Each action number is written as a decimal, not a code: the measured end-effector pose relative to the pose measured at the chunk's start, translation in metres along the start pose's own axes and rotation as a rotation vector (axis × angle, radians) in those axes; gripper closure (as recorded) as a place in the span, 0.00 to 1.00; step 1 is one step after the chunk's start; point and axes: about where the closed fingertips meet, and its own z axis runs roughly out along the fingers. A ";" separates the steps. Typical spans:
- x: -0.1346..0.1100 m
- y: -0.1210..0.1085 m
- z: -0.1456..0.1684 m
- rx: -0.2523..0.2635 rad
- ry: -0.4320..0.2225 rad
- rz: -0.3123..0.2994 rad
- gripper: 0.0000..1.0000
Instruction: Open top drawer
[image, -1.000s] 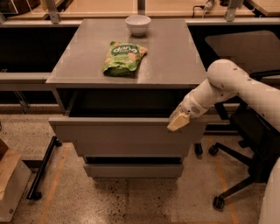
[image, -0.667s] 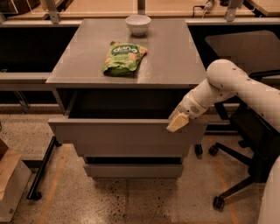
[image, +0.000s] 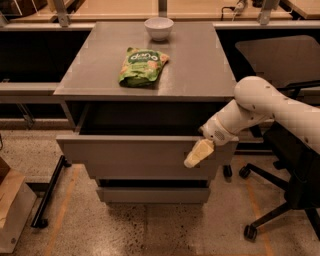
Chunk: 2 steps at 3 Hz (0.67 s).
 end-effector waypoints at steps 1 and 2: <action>0.004 0.011 -0.001 -0.012 0.003 0.028 0.00; 0.025 0.043 -0.002 -0.073 0.027 0.124 0.00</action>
Offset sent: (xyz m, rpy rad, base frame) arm -0.1065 -0.0127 -0.0041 0.0218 0.2853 -0.1342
